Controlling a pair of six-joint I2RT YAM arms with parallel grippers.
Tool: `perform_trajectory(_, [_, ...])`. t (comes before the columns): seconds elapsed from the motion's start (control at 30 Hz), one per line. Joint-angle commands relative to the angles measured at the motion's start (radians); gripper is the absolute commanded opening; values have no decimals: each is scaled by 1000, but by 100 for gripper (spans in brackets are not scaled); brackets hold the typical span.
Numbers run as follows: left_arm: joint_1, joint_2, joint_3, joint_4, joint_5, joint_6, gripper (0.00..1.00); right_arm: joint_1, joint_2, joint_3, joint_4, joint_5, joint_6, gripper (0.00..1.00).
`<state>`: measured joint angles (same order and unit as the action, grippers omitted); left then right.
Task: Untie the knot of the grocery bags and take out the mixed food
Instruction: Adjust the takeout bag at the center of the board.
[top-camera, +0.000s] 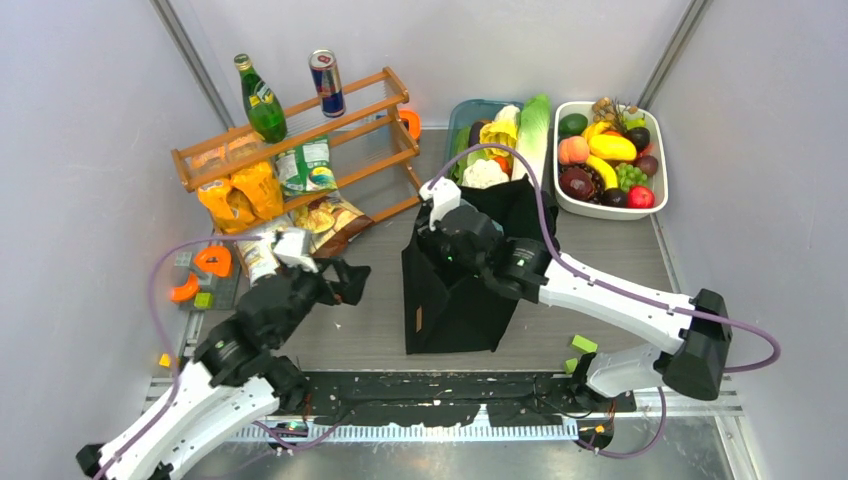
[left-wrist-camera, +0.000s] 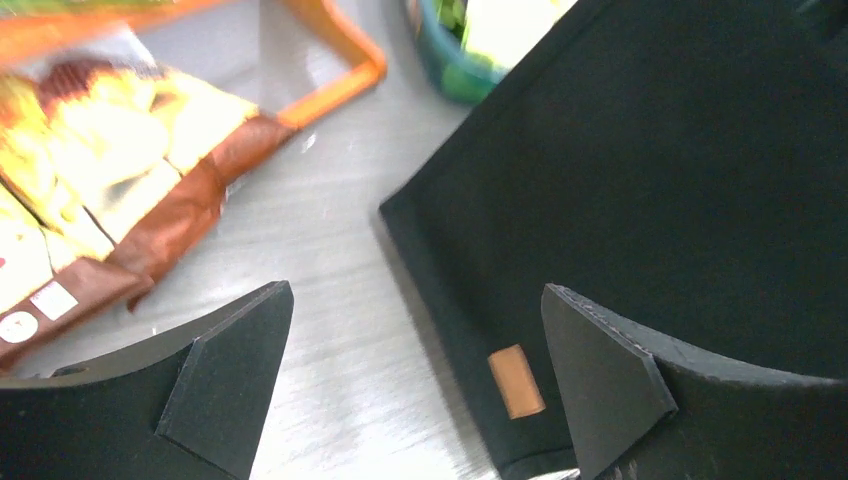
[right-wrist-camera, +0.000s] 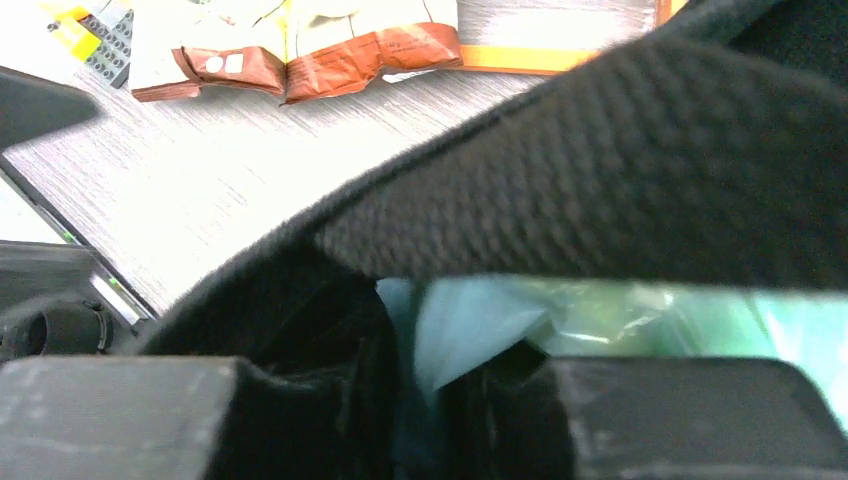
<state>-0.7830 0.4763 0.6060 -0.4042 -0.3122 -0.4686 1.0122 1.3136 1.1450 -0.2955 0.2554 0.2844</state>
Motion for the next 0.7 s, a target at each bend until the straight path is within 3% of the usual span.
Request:
perform_trajectory(0.0, [7, -87, 141, -81, -37, -7, 99, 35, 45, 114, -49, 49, 13, 40])
perform_trajectory(0.03, [7, -79, 174, -88, -24, -4, 99, 46, 56, 153, -71, 52, 7, 46])
perform_trajectory(0.07, [7, -63, 206, -97, -11, -4, 99, 52, 62, 170, -83, 57, -3, 58])
perform_trajectory(0.2, [7, 21, 322, -101, 64, -6, 100, 71, 53, 248, -136, 61, -22, 79])
perform_trajectory(0.4, [7, 156, 412, -41, 133, 12, 100, 75, -20, 286, -175, 54, -28, 87])
perform_trajectory(0.67, [8, 305, 411, 11, 193, 5, 100, 75, -148, 297, -183, -16, -35, 98])
